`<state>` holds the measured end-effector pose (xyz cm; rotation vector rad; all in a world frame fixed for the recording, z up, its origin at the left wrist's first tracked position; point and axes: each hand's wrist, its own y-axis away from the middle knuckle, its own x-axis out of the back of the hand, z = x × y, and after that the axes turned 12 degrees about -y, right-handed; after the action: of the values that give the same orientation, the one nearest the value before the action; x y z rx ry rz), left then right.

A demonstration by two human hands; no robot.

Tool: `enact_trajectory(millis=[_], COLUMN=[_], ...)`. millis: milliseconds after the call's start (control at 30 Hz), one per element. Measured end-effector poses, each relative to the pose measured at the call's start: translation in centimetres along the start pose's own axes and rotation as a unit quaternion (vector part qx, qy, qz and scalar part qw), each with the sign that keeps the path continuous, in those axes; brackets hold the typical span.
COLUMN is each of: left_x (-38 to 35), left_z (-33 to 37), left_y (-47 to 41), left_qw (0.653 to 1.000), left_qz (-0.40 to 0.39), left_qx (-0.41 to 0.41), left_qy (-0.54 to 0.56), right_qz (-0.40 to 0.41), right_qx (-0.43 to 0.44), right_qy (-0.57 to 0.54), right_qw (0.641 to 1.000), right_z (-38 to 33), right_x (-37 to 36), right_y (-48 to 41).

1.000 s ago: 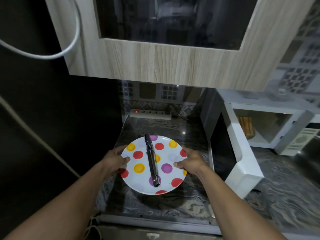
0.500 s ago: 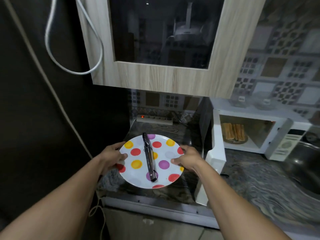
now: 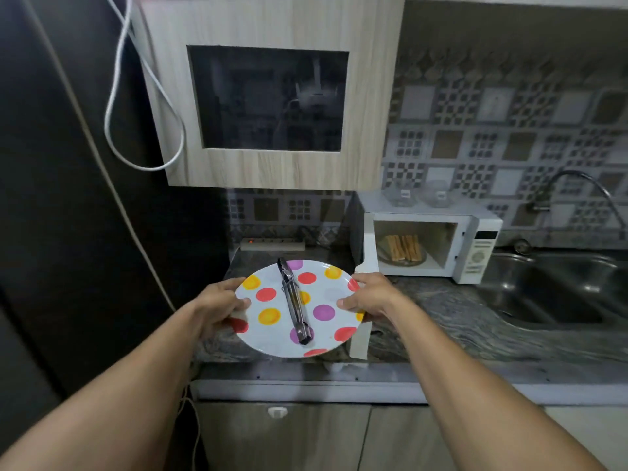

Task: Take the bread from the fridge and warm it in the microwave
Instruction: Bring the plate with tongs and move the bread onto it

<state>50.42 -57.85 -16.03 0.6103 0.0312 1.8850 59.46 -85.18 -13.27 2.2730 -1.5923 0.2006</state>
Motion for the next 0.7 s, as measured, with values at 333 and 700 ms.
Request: enact_trajectory(millis=[333, 700], left_x=[-6.1, -15.8], left_z=[1.6, 3.5], left_y=[7.6, 11.3], left_qw=[0.997, 0.989], left_qz=[-0.069, -0.135], left_qx=[-0.038, -0.061], left_qy=[0.004, -0.005], right_qz=[0.05, 0.123], right_qx=[-0.019, -0.058], right_qy=[-0.02, -0.115], right_qw=[0.998, 0.984], right_z=[3.6, 10.2], right_x=[6.3, 14.2], right_y=[10.8, 16.6])
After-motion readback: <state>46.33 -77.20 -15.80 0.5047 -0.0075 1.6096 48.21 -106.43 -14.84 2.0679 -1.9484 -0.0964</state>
